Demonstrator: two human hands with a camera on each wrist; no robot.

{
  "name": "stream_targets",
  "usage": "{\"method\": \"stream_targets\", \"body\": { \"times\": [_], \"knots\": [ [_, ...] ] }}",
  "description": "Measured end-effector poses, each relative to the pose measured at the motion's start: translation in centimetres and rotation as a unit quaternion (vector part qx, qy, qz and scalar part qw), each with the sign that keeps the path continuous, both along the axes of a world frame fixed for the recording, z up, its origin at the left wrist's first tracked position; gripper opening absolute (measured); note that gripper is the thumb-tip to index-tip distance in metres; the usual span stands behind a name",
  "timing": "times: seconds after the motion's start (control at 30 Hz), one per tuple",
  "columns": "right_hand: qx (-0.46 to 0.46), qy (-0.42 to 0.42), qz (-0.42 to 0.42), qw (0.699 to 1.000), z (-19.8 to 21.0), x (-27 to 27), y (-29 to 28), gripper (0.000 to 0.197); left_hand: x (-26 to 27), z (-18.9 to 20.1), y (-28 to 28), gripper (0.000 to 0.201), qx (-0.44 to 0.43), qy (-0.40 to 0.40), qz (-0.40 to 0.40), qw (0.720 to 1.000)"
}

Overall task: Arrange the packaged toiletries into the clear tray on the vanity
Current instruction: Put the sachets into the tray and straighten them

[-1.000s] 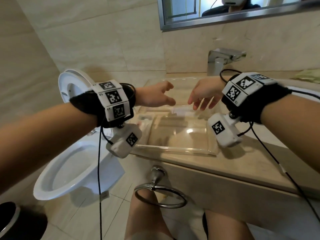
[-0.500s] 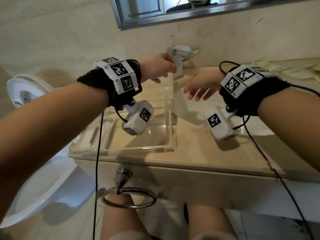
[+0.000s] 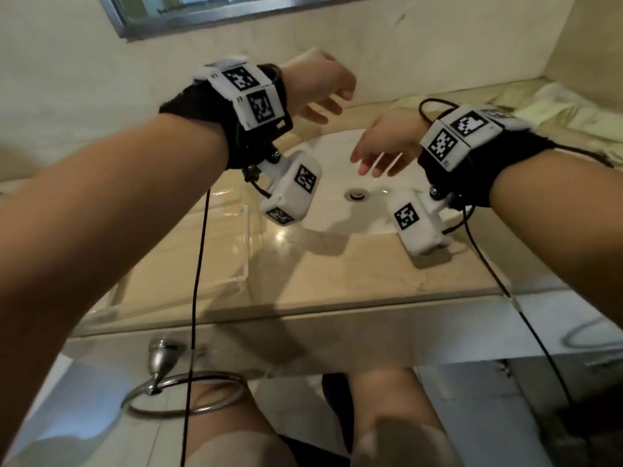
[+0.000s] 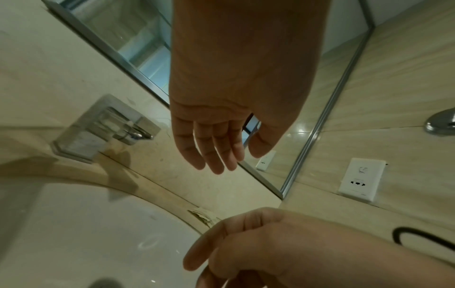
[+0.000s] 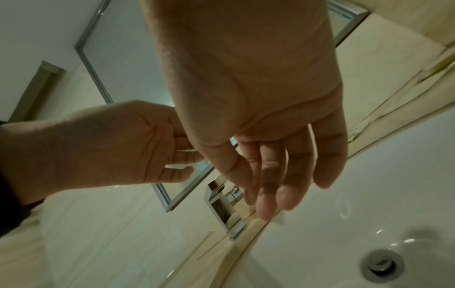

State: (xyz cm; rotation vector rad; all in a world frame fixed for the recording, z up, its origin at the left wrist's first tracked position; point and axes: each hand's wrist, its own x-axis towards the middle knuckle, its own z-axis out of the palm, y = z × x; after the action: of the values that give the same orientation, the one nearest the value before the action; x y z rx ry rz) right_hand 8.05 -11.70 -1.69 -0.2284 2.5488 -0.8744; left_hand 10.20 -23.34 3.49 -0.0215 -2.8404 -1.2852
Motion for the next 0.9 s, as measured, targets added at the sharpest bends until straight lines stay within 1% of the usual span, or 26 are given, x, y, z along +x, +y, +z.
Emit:
{"method": "stream_targets", "body": {
  "times": [0.13, 0.27, 0.33, 0.53, 0.67, 0.8, 0.9],
  "knots": [
    [-0.005, 0.015, -0.035, 0.999, -0.2, -0.4, 2.7, 0.007, -1.0, 0.0, 2.8, 0.021, -0.003, 0.003, -0.015, 1.000],
    [-0.003, 0.006, -0.068, 0.998, -0.6, -1.0, 5.6, 0.011, -2.0, -0.4, 5.5, 0.014, -0.003, -0.015, -0.038, 0.999],
    [-0.008, 0.002, -0.087, 0.996, -0.8, -1.2, 7.2, 0.016, -2.5, -0.7, 6.7, 0.011, -0.002, -0.025, -0.050, 0.998],
    [-0.028, 0.005, -0.147, 0.989, -1.1, -2.0, 12.0, 0.023, -4.9, -1.5, 10.1, 0.009, 0.005, -0.054, -0.069, 0.996],
    [-0.028, 0.008, -0.196, 0.980, -1.4, -3.2, 14.4, 0.024, -7.1, -2.4, 11.5, 0.007, 0.022, -0.078, -0.050, 0.995],
    [-0.051, 0.006, -0.227, 0.973, -1.1, -5.0, 15.6, 0.023, -9.7, -3.2, 11.7, 0.008, 0.068, -0.105, -0.011, 0.992],
    [-0.049, 0.009, -0.228, 0.972, -0.6, -6.2, 15.3, 0.026, -11.3, -3.4, 11.6, 0.015, 0.092, -0.113, 0.015, 0.989]
  ]
}}
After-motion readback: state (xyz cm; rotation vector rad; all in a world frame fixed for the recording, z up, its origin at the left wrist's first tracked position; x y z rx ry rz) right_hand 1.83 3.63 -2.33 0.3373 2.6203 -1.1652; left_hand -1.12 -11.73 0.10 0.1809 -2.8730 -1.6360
